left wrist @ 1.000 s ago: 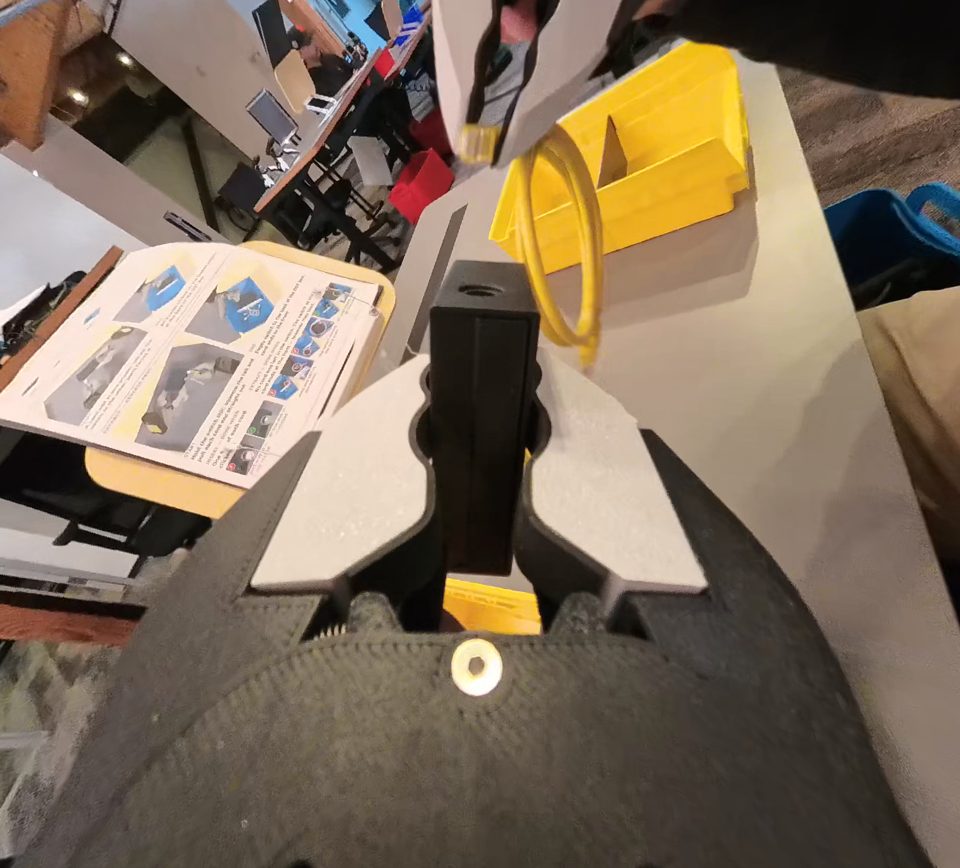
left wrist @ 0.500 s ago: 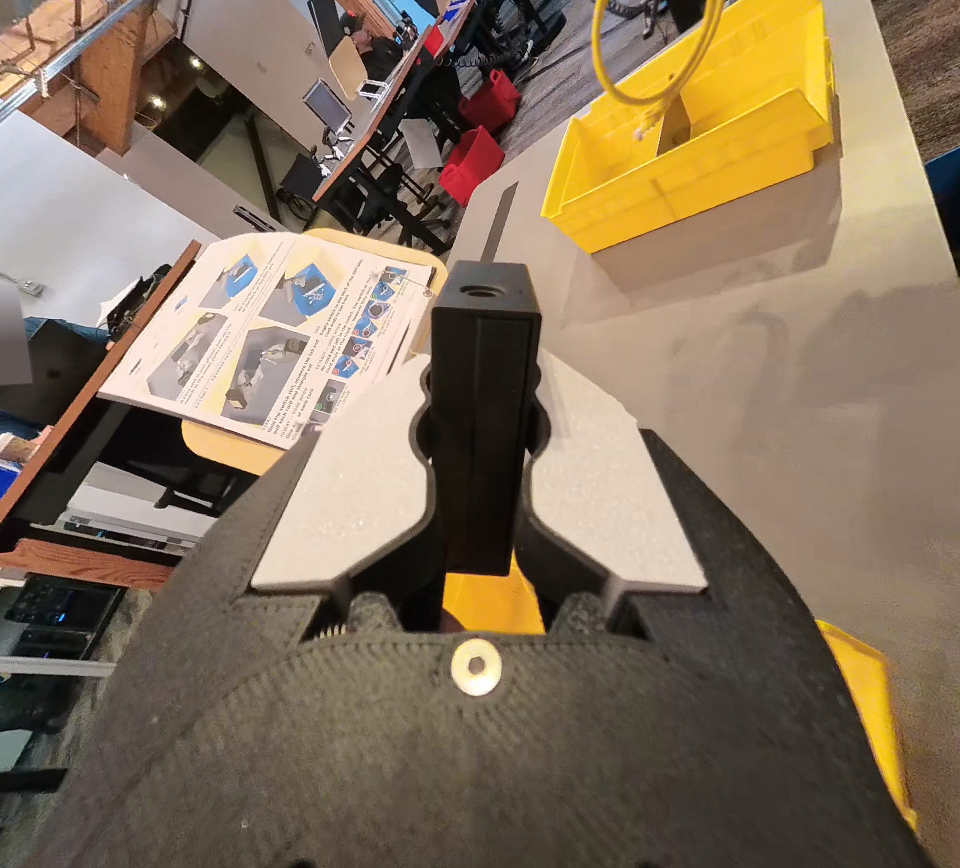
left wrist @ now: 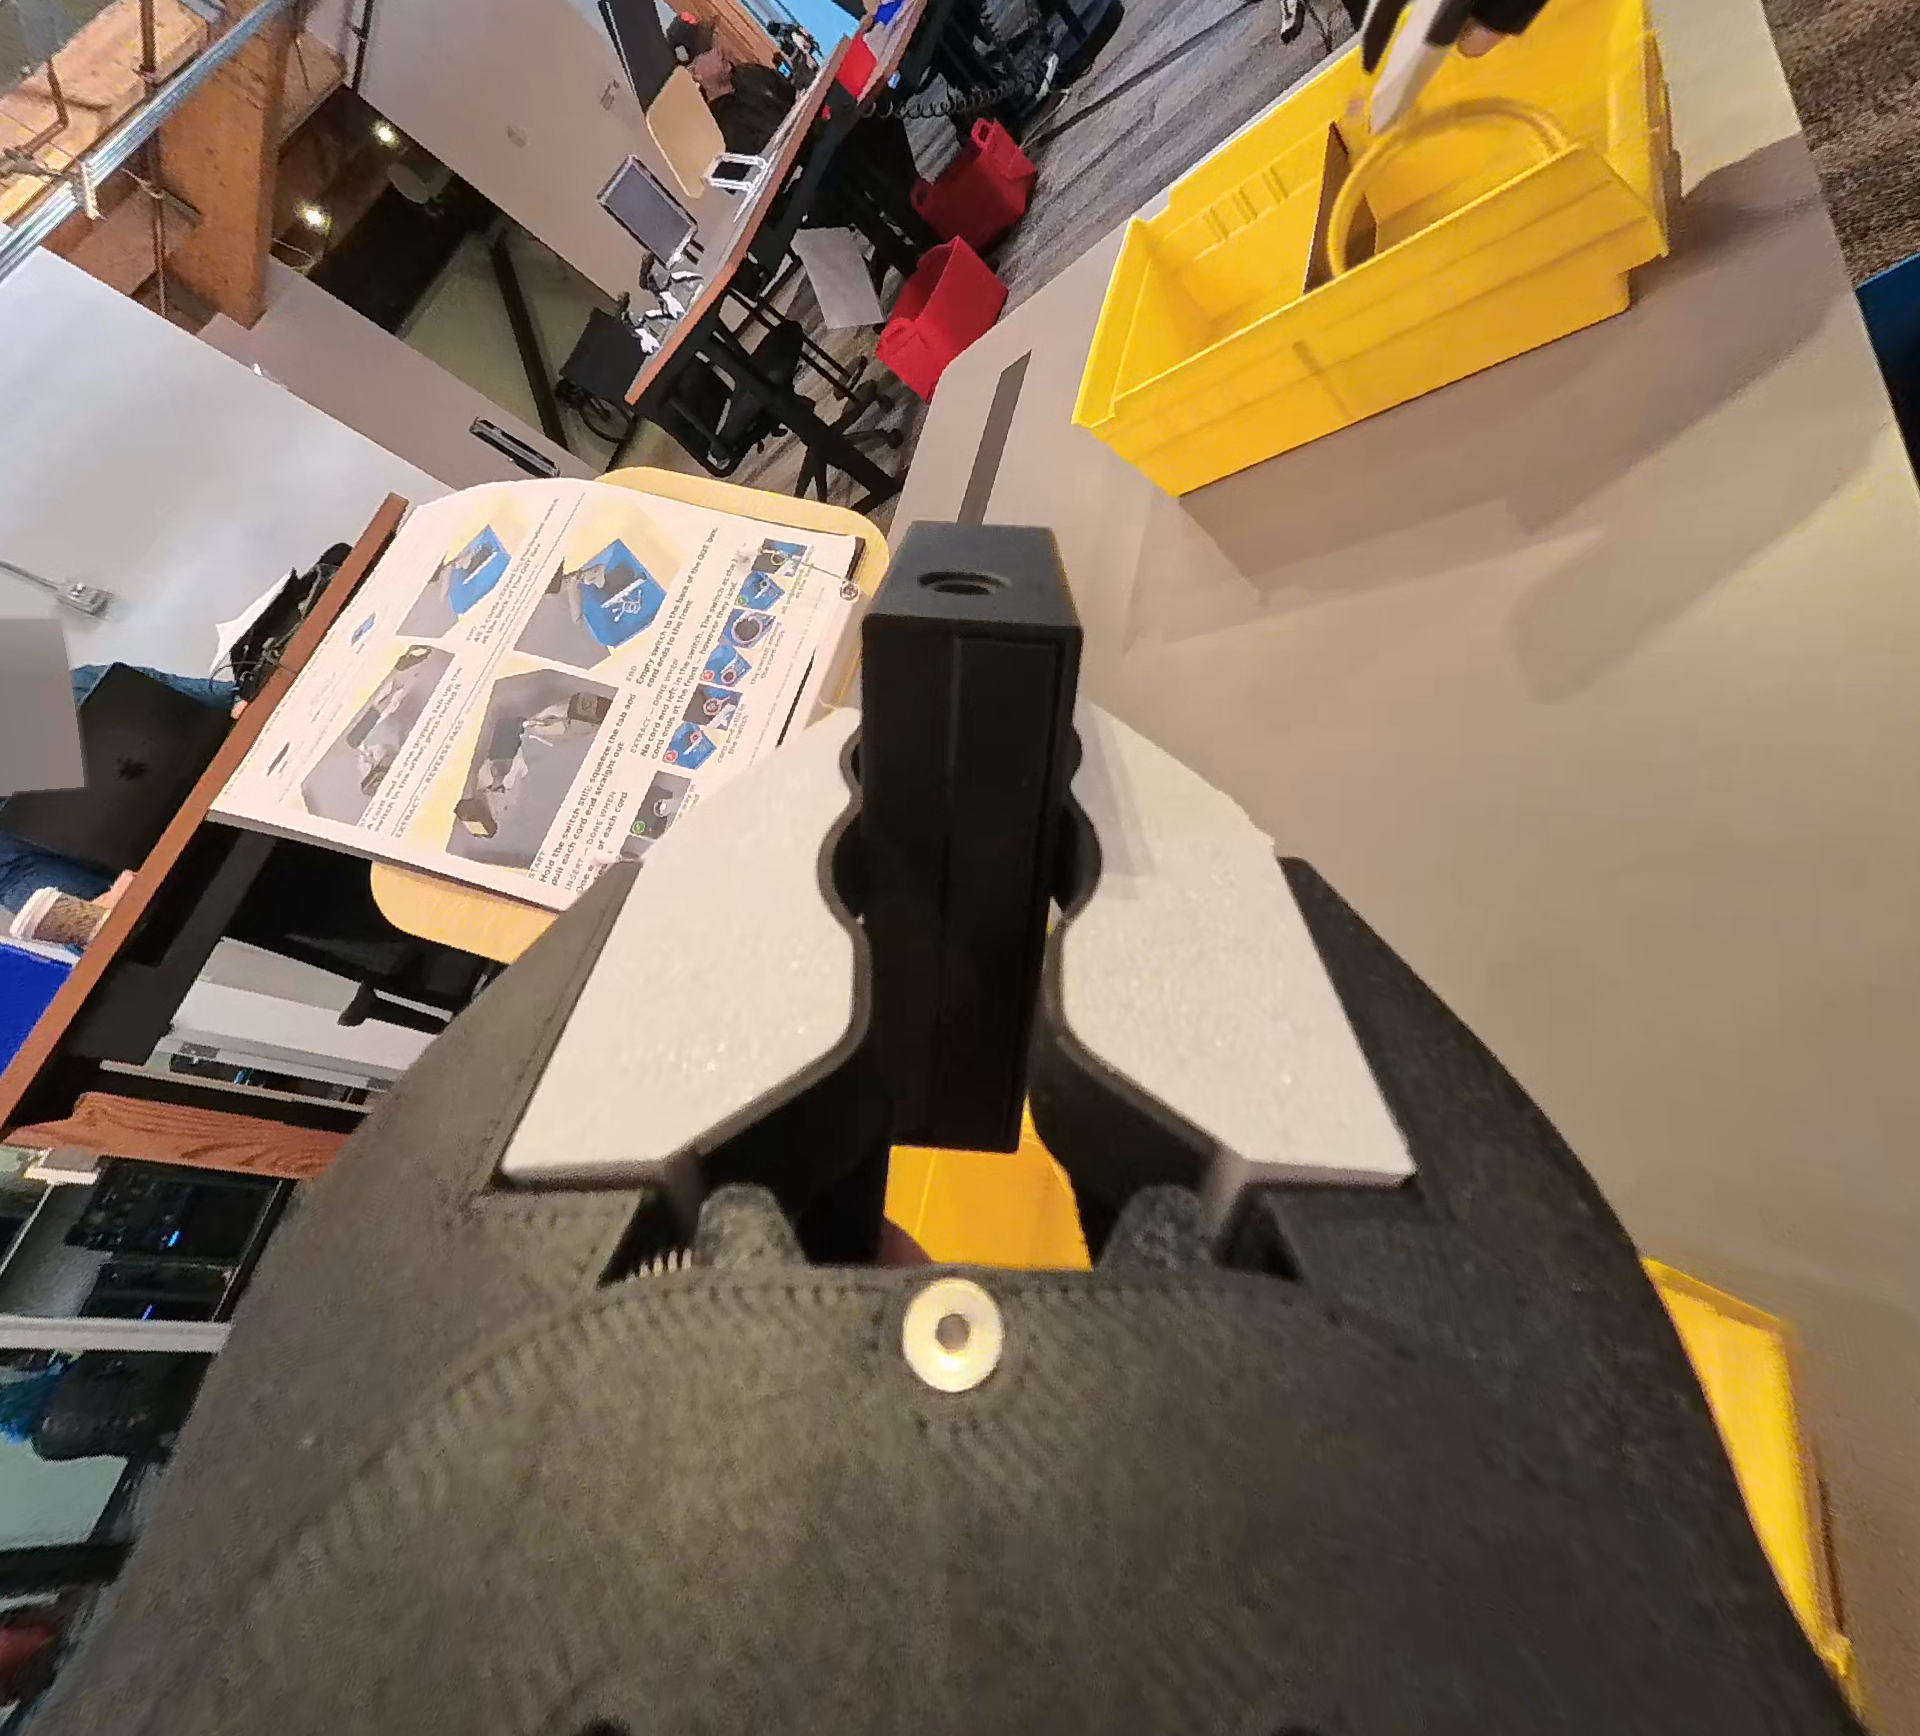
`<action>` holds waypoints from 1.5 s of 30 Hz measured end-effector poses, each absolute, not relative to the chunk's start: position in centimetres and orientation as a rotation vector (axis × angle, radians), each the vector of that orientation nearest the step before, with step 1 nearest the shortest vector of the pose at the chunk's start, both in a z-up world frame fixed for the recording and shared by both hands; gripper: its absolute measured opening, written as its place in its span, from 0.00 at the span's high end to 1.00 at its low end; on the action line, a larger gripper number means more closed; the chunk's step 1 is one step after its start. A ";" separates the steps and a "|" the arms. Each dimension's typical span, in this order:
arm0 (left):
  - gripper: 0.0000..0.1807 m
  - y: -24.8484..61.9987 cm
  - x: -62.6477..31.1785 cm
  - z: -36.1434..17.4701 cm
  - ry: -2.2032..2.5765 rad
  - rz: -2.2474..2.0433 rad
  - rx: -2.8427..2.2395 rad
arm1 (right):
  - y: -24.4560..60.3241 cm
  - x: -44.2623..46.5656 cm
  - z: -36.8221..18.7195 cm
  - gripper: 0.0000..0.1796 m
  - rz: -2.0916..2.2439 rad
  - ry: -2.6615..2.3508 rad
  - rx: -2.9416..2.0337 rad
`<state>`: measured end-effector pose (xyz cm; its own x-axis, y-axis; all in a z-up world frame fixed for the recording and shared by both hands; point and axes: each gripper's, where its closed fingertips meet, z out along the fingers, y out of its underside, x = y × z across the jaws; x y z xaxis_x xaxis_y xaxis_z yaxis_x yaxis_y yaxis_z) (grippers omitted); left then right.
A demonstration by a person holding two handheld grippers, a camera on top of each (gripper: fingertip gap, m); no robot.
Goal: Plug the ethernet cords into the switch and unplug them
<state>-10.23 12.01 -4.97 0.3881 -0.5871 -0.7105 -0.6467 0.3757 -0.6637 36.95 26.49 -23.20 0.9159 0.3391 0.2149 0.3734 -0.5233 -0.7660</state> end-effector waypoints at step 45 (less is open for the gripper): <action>0.84 5.8 -3.7 -3.5 1.399 -0.347 -1.092 | 6.5 -4.6 -4.3 0.92 0.402 -1.815 -0.605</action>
